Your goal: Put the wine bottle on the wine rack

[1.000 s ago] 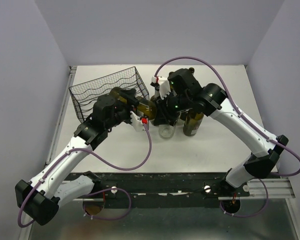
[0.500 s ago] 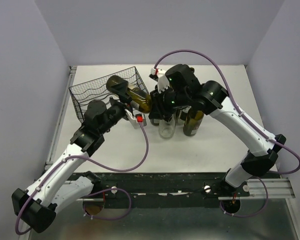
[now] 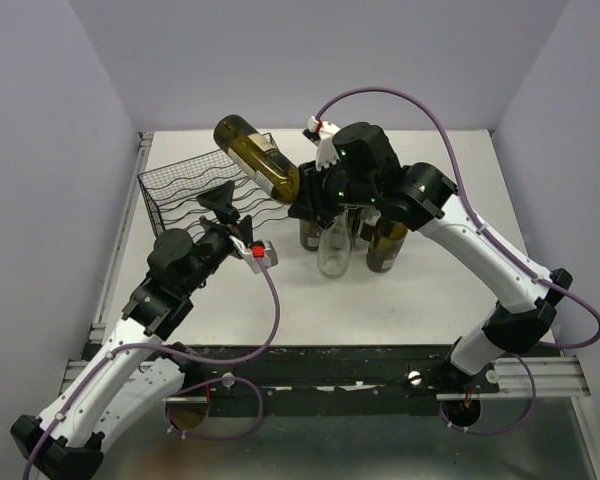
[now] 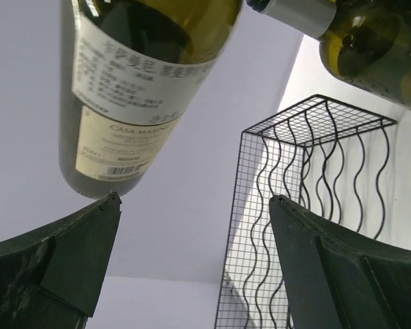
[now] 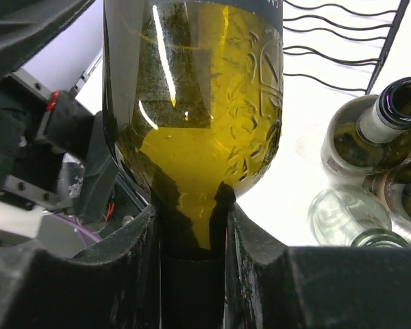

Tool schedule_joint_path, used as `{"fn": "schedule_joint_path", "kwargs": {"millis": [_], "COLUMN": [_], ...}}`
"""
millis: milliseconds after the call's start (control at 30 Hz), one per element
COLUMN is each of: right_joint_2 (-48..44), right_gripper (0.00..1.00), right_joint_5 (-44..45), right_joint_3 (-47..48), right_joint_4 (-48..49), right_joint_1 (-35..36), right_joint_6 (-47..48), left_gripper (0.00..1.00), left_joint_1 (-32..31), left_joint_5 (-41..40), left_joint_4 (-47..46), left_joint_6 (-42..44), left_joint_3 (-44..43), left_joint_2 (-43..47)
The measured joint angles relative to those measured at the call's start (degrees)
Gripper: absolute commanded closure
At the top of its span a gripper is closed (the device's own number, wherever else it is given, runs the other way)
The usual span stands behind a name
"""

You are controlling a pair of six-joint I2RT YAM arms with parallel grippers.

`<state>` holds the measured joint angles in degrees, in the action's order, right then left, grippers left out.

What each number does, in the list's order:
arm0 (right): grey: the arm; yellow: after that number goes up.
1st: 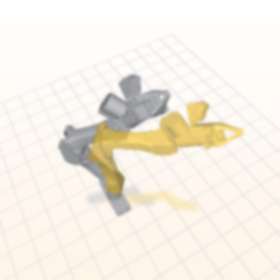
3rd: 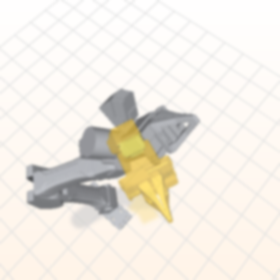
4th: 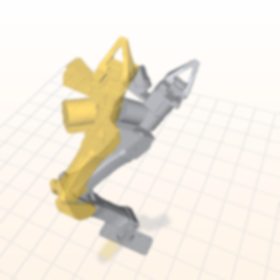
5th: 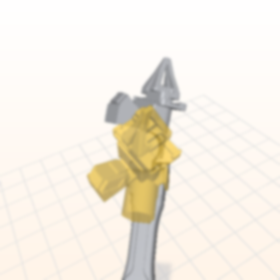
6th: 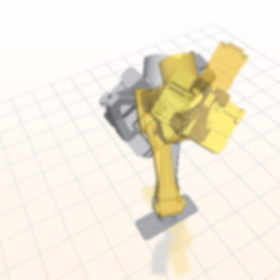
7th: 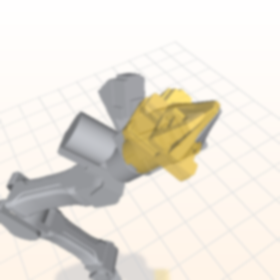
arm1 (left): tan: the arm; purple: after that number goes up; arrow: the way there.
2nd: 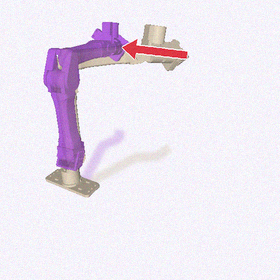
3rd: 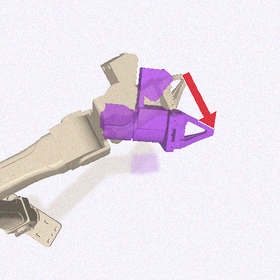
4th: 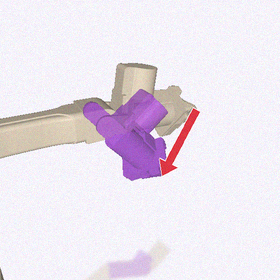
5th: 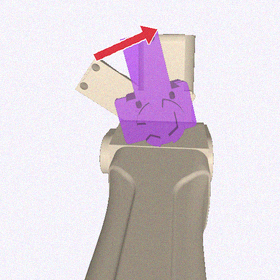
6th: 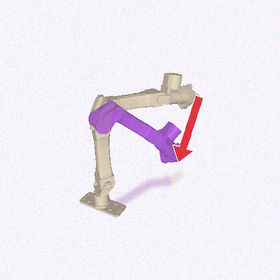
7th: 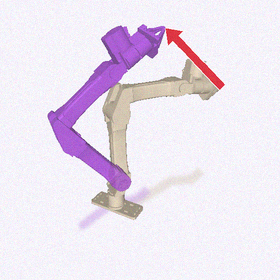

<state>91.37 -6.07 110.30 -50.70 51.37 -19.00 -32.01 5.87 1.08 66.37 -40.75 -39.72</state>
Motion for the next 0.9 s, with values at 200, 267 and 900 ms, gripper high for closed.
{"fn": "schedule_joint_path", "kwargs": {"millis": [200, 267, 900], "right_joint_2": [-0.57, -0.61, 7.76], "right_gripper": [0.99, 0.99, 0.99], "right_joint_5": [-0.04, -0.09, 5.51], "right_joint_3": [-6.01, -8.68, -21.90], "right_joint_4": [1.95, 1.79, 12.00], "right_joint_1": [0.00, 0.02, 17.27], "right_joint_6": [-0.02, 0.00, -1.66], "left_gripper": [0.01, 0.01, 0.01], "left_joint_1": [0.00, 0.00, 0.00], "left_joint_5": [0.85, 1.49, -1.92], "left_joint_4": [12.09, 14.93, 19.67], "left_joint_6": [-12.09, -17.35, -55.78], "left_joint_3": [-8.76, -13.62, -26.71], "left_joint_2": [3.21, 3.78, 12.15]}}
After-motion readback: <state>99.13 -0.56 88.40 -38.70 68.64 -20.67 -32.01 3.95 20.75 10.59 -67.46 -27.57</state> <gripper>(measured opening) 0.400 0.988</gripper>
